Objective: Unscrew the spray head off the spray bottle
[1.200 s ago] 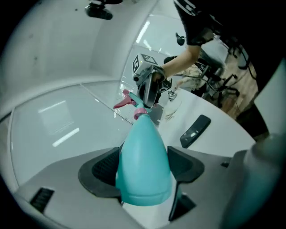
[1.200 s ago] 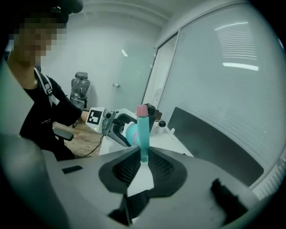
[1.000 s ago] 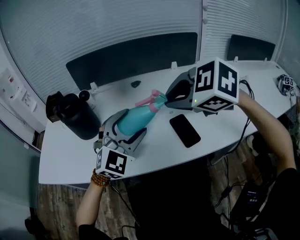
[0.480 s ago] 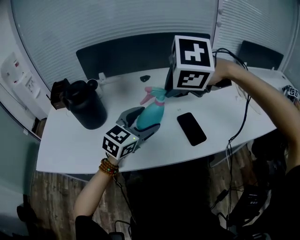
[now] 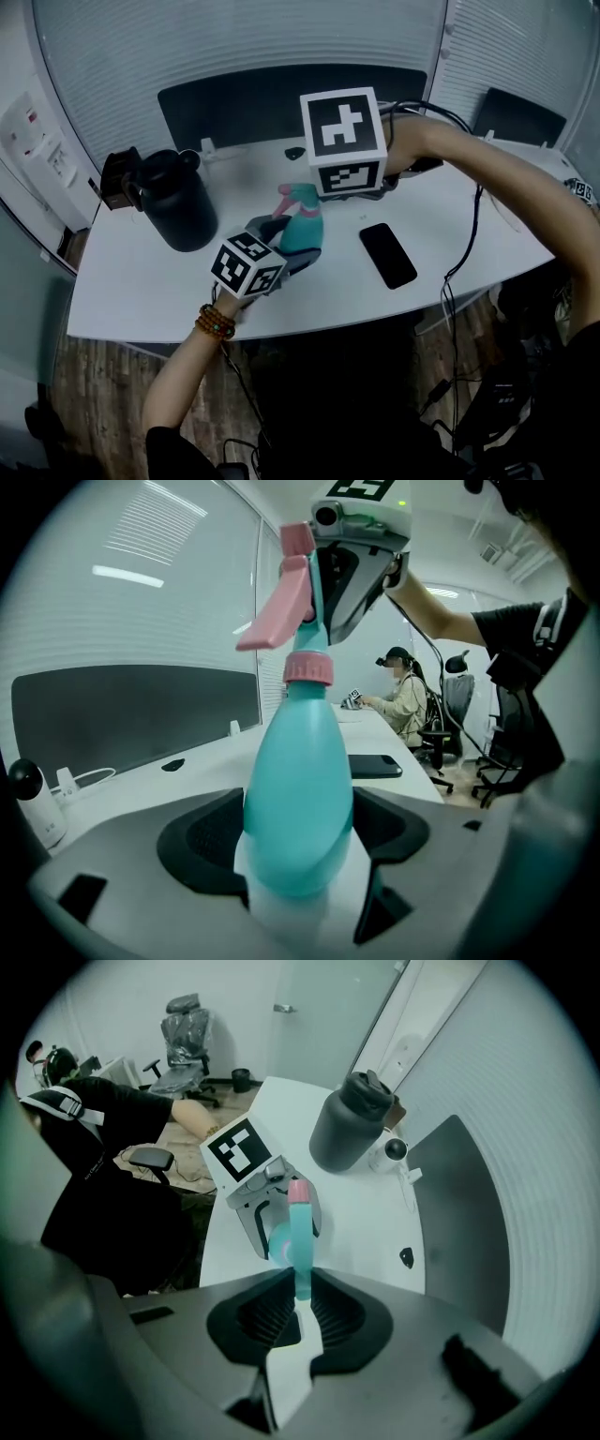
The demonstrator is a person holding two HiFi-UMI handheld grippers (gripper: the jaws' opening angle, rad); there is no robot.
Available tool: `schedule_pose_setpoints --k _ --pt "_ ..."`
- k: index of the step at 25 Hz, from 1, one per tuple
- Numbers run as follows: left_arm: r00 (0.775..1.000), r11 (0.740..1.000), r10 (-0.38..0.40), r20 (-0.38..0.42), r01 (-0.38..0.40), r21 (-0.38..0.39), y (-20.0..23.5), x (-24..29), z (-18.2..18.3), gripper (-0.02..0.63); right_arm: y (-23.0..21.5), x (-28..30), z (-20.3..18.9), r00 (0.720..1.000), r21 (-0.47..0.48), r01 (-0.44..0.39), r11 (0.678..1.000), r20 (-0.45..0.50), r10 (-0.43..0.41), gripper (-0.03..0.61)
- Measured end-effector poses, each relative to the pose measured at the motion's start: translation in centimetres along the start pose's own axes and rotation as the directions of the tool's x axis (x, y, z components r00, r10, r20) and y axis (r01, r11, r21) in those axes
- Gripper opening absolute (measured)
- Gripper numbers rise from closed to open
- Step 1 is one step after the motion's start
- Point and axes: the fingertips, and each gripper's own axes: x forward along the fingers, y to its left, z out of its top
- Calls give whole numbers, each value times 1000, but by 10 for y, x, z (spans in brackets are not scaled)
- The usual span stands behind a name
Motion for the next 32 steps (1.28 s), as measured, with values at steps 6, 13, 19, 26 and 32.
schedule_pose_setpoints --k 6,13,19,26,32 --pt "1000 1000 16 4 -16 2 3 -7 -1 345 -1 -1 3 996 -40 19 999 -82 -22 54" --pt "999 999 -4 -37 3 -33 4 -9 -8 345 1 4 9 998 -26 3 1000 -63 -4 54" --pt "998 1000 -3 -61 2 -20 4 -8 -7 345 0 7 18 995 -68 32 997 -95 -38 54" --pt "1000 999 24 3 -24 -45 7 -23 4 345 -9 9 11 995 -65 58 996 -83 -64 55" --pt "998 998 62 -26 -62 12 11 -26 0 345 -10 3 11 1000 -5 25 1000 0 -25 112"
